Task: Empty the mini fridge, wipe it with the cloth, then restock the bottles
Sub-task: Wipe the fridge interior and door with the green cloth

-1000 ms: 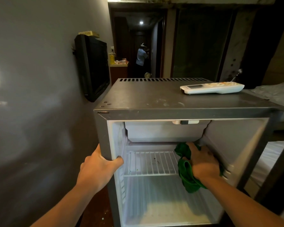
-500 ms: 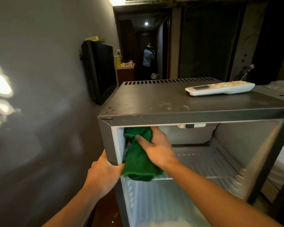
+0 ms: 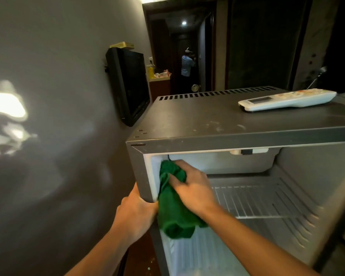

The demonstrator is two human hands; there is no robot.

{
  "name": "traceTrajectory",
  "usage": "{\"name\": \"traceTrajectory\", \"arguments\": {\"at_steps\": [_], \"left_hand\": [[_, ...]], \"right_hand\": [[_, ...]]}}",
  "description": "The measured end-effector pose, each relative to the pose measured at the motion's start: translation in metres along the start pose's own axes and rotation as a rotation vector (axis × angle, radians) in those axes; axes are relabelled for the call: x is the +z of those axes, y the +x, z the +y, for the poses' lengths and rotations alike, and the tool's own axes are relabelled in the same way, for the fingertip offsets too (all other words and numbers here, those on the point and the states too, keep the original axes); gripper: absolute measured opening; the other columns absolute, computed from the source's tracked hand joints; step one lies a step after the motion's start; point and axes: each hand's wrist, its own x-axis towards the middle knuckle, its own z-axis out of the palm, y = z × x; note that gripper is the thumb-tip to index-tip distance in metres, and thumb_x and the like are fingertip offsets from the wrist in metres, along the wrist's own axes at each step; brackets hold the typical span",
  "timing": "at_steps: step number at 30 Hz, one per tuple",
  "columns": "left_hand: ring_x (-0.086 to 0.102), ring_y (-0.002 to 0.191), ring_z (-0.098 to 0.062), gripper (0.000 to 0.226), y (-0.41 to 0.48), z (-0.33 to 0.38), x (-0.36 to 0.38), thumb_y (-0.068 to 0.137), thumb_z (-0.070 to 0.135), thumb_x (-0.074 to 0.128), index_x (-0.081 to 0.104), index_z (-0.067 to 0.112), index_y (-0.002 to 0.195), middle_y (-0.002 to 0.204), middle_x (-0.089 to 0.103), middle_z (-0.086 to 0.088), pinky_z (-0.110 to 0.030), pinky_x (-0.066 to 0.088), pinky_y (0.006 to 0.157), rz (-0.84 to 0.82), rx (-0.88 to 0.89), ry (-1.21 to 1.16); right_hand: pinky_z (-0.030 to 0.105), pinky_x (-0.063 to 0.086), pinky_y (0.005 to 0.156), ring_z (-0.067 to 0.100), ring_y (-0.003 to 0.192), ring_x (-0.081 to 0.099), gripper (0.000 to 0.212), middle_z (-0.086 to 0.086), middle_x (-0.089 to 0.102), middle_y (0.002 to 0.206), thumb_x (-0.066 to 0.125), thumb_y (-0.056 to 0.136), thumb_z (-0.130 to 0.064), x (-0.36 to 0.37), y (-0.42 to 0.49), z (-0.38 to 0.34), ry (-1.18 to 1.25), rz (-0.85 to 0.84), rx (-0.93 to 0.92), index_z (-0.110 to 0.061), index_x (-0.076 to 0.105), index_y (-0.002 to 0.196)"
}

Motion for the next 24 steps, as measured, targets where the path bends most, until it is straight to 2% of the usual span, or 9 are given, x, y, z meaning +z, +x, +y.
{"name": "traceTrajectory", "arguments": {"at_steps": [3, 8, 10, 12, 13, 16, 19, 24], "left_hand": [[0.066, 0.095, -0.022, 0.062, -0.001, 0.001, 0.001, 0.047, 0.070, 0.071, 0.058, 0.046, 0.103, 0.093, 0.073, 0.011, -0.048, 0.056, 0.086, -0.011, -0.025, -0.013], [0.067, 0.099, -0.027, 0.061, 0.006, -0.009, 0.004, 0.055, 0.060, 0.070, 0.056, 0.054, 0.113, 0.104, 0.073, 0.009, -0.048, 0.056, 0.086, -0.021, 0.014, -0.024], [0.067, 0.096, -0.023, 0.060, 0.006, -0.007, 0.003, 0.054, 0.057, 0.069, 0.057, 0.050, 0.112, 0.100, 0.073, 0.011, -0.047, 0.056, 0.085, -0.024, 0.010, -0.003], [0.066, 0.094, -0.019, 0.057, 0.003, -0.003, 0.003, 0.051, 0.054, 0.068, 0.058, 0.040, 0.105, 0.093, 0.071, 0.011, -0.047, 0.056, 0.086, -0.013, -0.025, -0.004], [0.066, 0.093, -0.018, 0.058, 0.002, -0.003, 0.002, 0.049, 0.055, 0.067, 0.058, 0.037, 0.103, 0.092, 0.072, 0.010, -0.046, 0.056, 0.086, -0.010, -0.039, -0.006], [0.066, 0.092, -0.012, 0.064, 0.001, -0.001, 0.001, 0.051, 0.059, 0.066, 0.060, 0.040, 0.112, 0.094, 0.073, 0.014, -0.044, 0.056, 0.085, -0.034, -0.033, -0.004], [0.068, 0.091, -0.011, 0.066, 0.001, -0.001, 0.002, 0.054, 0.060, 0.065, 0.059, 0.044, 0.118, 0.097, 0.073, 0.016, -0.041, 0.058, 0.081, -0.041, -0.014, -0.012], [0.071, 0.090, -0.012, 0.066, 0.002, -0.004, 0.001, 0.055, 0.058, 0.071, 0.059, 0.044, 0.118, 0.098, 0.074, 0.013, -0.041, 0.060, 0.078, -0.052, -0.010, -0.027]], "right_hand": [[0.038, 0.050, 0.090, 0.031, 0.108, 0.061, 0.036, 0.006, 0.068, 0.116, 0.056, 0.089, -0.044, -0.001, 0.022, -0.007, -0.081, 0.015, 0.089, -0.036, 0.055, 0.124], [0.037, 0.050, 0.088, 0.021, 0.103, 0.062, 0.039, -0.003, 0.066, 0.113, 0.053, 0.083, -0.044, -0.005, -0.016, -0.019, 0.041, 0.151, -0.199, -0.033, 0.058, 0.120], [0.037, 0.048, 0.088, 0.029, 0.106, 0.060, 0.034, 0.005, 0.066, 0.114, 0.055, 0.088, -0.043, -0.006, 0.004, -0.022, -0.053, 0.133, -0.088, -0.026, 0.060, 0.117], [0.037, 0.045, 0.089, 0.037, 0.112, 0.057, 0.037, 0.012, 0.063, 0.120, 0.053, 0.091, -0.045, -0.008, 0.030, -0.018, -0.162, 0.008, 0.138, -0.023, 0.058, 0.120], [0.038, 0.045, 0.090, 0.038, 0.114, 0.056, 0.038, 0.013, 0.062, 0.122, 0.051, 0.092, -0.046, -0.007, 0.036, -0.013, -0.177, -0.049, 0.193, -0.026, 0.056, 0.124], [0.038, 0.049, 0.091, 0.034, 0.112, 0.058, 0.034, 0.008, 0.064, 0.121, 0.051, 0.092, -0.045, 0.007, 0.026, 0.012, -0.180, -0.164, 0.195, -0.037, 0.052, 0.125], [0.035, 0.050, 0.085, 0.027, 0.104, 0.061, 0.034, 0.002, 0.064, 0.117, 0.054, 0.092, -0.043, 0.015, 0.007, 0.027, -0.117, -0.144, 0.179, -0.042, 0.049, 0.125], [0.038, 0.053, 0.090, 0.015, 0.100, 0.064, 0.034, -0.006, 0.068, 0.111, 0.062, 0.087, -0.034, 0.006, -0.003, 0.022, 0.177, -0.061, 0.023, -0.040, 0.056, 0.120]]}}
